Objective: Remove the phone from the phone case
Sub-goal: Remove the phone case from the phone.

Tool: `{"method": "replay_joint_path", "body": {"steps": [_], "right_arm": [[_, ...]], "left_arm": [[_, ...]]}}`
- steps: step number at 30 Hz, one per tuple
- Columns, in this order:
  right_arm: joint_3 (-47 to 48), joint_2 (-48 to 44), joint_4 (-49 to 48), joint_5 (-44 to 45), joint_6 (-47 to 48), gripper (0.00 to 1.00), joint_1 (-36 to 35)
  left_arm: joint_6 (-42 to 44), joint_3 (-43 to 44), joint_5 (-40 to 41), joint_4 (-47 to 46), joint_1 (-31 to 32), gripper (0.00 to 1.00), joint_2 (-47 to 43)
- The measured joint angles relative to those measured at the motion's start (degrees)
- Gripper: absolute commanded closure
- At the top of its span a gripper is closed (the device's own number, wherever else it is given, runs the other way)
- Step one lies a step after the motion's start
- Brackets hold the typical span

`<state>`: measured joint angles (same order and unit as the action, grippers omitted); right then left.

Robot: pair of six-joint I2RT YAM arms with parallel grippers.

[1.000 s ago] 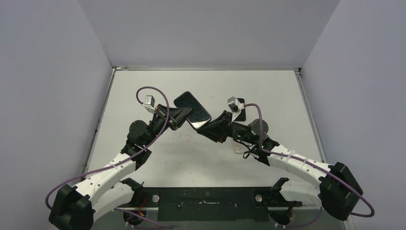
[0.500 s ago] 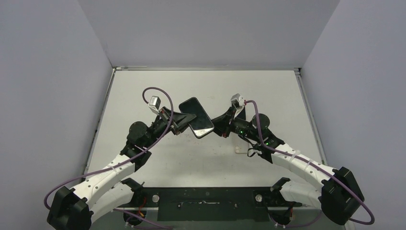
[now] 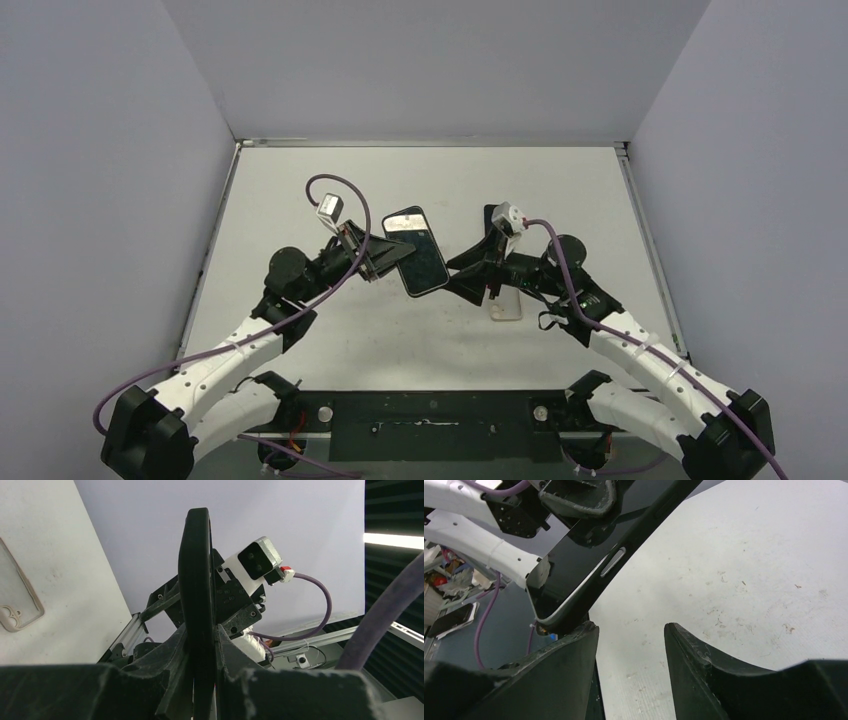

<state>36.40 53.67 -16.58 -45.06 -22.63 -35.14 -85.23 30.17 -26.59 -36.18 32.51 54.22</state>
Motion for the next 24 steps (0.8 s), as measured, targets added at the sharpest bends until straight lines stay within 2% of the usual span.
{"method": "replay_joint_path", "body": {"steps": [12, 24], "right_arm": [[4.98, -0.24, 3.91, -11.78, 3.85, 0.47, 1.09], [6.03, 4.33, 1.29, -15.45, 2.64, 0.61, 3.43]], "left_arm": [[2.14, 0.52, -1.20, 1.14, -3.10, 1.00, 0.66], [3.87, 3.23, -4.55, 1.49, -3.65, 1.00, 2.08]]}}
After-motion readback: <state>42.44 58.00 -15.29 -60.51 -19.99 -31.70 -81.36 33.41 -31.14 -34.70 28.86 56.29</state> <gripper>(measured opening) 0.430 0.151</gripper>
